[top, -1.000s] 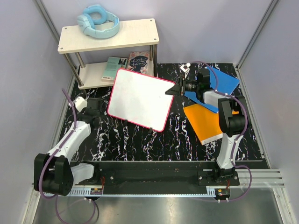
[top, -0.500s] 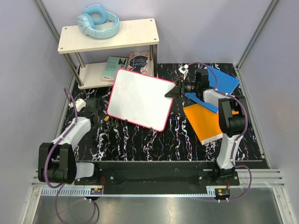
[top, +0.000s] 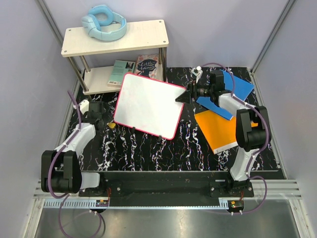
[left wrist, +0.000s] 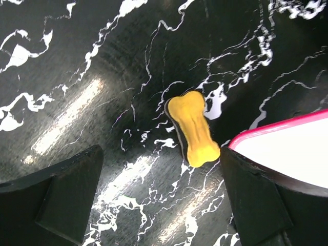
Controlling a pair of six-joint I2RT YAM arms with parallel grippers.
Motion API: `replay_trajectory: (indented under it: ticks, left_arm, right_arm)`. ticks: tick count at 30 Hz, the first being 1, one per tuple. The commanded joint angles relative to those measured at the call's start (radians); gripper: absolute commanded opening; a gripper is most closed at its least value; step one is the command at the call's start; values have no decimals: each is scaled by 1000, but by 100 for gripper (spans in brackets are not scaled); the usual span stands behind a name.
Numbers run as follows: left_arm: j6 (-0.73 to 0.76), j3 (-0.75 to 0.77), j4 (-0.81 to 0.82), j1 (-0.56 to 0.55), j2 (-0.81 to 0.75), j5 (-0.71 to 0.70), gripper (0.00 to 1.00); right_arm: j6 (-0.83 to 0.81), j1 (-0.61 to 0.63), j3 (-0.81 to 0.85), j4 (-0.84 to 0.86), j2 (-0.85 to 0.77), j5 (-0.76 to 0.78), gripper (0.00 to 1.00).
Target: Erase the whiteboard
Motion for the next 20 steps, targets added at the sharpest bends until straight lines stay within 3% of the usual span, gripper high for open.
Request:
replay_trajectory:
  ticks: [1, 4, 5, 10, 13, 14, 20]
  left_arm:
    - [61, 39, 62, 7, -69, 82, 99]
    - [89, 18, 61, 9, -112, 166, 99]
    - [102, 16, 56, 7, -118, 197, 99]
    - [132, 26, -11, 7, -98, 340, 99]
    - [161, 12, -13, 7, -135, 375, 99]
    - [167, 9, -14, 6, -147, 379, 99]
    - [236, 25, -14, 4, -247, 383, 99]
  right_arm:
    - [-61, -6, 29, -115, -82, 83, 87]
    - [-60, -32, 9, -187, -122, 157, 92]
    - [-45, -39, 8, -205, -140, 211, 100]
    - [15, -60, -53, -278, -284, 370, 100]
    - [89, -59, -81, -365, -400, 618, 100]
    - [119, -59, -90, -387, -434, 792, 100]
    - [178, -59, -286, -393, -714, 1213, 100]
